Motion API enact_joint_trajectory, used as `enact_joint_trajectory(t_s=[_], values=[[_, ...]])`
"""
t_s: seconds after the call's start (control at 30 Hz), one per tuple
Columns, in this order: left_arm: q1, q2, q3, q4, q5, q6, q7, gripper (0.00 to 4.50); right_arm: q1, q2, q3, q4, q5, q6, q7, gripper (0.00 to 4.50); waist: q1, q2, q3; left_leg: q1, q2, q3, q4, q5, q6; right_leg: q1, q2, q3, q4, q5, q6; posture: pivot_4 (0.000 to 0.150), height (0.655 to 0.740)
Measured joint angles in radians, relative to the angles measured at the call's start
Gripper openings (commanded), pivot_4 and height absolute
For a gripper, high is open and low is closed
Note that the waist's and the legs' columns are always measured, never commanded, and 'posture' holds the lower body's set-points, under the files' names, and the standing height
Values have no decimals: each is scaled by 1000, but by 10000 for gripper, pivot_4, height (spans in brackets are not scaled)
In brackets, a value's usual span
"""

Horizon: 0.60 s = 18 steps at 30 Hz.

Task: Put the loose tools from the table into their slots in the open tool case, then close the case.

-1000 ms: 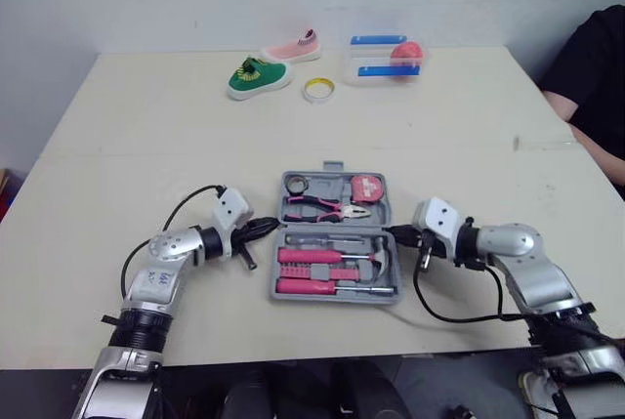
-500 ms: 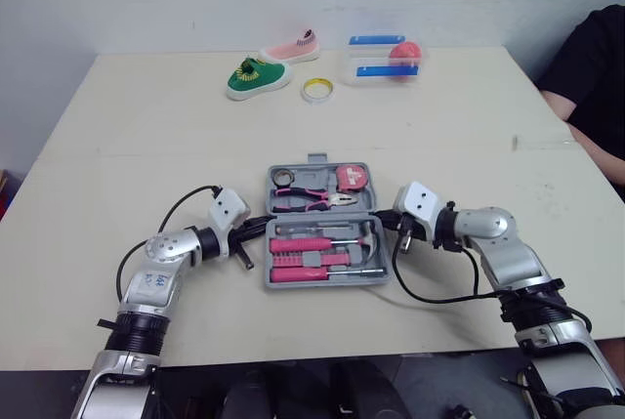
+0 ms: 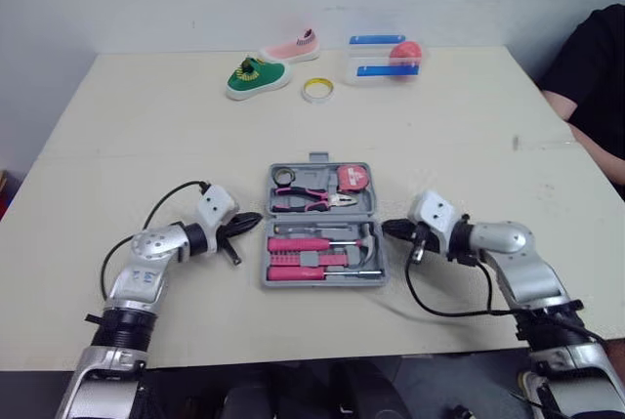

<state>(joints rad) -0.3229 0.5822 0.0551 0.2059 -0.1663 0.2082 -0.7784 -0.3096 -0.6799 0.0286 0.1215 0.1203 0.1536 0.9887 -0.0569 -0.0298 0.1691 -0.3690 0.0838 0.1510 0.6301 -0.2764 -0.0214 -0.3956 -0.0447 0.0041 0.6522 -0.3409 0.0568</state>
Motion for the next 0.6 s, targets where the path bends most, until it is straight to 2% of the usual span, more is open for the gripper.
enact_joint_trajectory(t_s=[0.1,0.13,0.17,0.23,0.27,0.37,0.47,0.6], values=[[71,40,99,3,-28,-22,15,25872,80,-47,-106,-9,11,-40,-32,29513,-2,0,0,0,1,0,0,-1,2,0,0,0,0,0,0,1500,7400],[93,40,122,2,-39,-35,17,28482,106,-50,-130,-15,21,-53,-38,32483,-2,0,0,0,1,0,0,-1,2,0,0,-1,0,0,-1,1500,7400],[118,39,143,0,-53,-48,20,33812,139,-51,-156,-23,33,-72,-41,38404,0,0,0,0,1,0,-1,-1,2,0,0,-1,0,0,-1,1500,7400],[162,35,191,-3,-78,-66,32,41742,194,-48,-213,-26,68,-95,-54,45000,2,0,1,0,0,0,0,-1,3,0,0,-1,0,0,-1,1500,7400],[178,32,211,-10,-88,-68,42,44710,212,-45,-247,-31,93,-91,-63,45000,2,0,1,0,0,0,0,-1,3,0,-1,-1,0,0,0,1500,7400],[179,21,233,-74,-116,-14,79,44710,223,-29,-314,-72,177,-39,-79,45000,2,-3,3,-1,0,-1,0,-1,3,0,-1,-1,0,1,0,1500,7400],[143,14,231,-150,-150,97,116,44710,203,-13,-319,-141,234,58,-122,45000,2,-3,3,0,0,-1,0,-1,2,0,-1,-1,0,1,0,1500,7400],[31,26,182,-216,-195,399,174,44710,89,-13,-286,-209,288,393,-253,45000,0,-3,4,-2,0,-1,0,0,2,-2,-1,0,1,1,0,1500,7400]])
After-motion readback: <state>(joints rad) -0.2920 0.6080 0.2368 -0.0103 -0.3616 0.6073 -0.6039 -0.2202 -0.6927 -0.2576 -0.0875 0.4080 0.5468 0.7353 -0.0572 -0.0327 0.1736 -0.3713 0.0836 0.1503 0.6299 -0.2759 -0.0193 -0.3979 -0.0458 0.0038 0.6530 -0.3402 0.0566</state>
